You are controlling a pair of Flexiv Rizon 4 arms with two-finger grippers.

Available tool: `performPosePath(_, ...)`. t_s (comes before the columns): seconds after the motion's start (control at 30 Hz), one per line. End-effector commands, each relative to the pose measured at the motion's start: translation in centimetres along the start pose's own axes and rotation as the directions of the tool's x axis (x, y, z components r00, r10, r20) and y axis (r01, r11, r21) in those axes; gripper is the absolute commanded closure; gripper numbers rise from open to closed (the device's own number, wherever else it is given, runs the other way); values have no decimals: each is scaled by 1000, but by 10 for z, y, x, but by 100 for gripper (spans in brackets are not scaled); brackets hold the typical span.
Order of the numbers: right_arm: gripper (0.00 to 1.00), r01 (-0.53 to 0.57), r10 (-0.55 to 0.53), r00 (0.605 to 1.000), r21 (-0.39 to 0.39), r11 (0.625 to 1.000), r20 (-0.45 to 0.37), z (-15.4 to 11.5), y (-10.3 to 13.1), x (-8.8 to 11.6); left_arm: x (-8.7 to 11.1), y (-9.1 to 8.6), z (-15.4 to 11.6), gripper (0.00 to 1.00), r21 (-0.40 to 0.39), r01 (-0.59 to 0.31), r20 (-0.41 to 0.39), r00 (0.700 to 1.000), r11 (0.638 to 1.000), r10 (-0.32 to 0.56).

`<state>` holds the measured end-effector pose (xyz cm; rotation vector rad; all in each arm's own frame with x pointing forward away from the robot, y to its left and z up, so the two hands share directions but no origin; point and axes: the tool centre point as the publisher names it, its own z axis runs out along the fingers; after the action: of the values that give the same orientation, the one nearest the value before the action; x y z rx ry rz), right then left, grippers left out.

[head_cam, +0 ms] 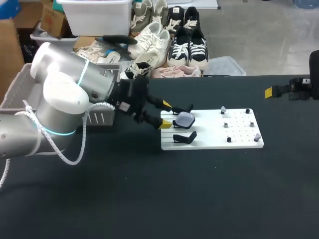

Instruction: Pick up each earbud case from the left stands, insert the matching earbuds, close the lid, and place the case in the box.

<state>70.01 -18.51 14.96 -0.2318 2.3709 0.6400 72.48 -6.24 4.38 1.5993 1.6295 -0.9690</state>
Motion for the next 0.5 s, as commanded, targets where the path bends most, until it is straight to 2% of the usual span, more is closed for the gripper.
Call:
performPosePath(0.03,0,1,-1,1000,-4,1000,-1,0,-1,0,3,2,10,22,2,-19,1,1000,1000,19)
performPosePath(0.5,0,1,-1,1000,-4,1000,-1,0,-1,0,3,11,30,24,-13,-25,1,1000,1000,25)
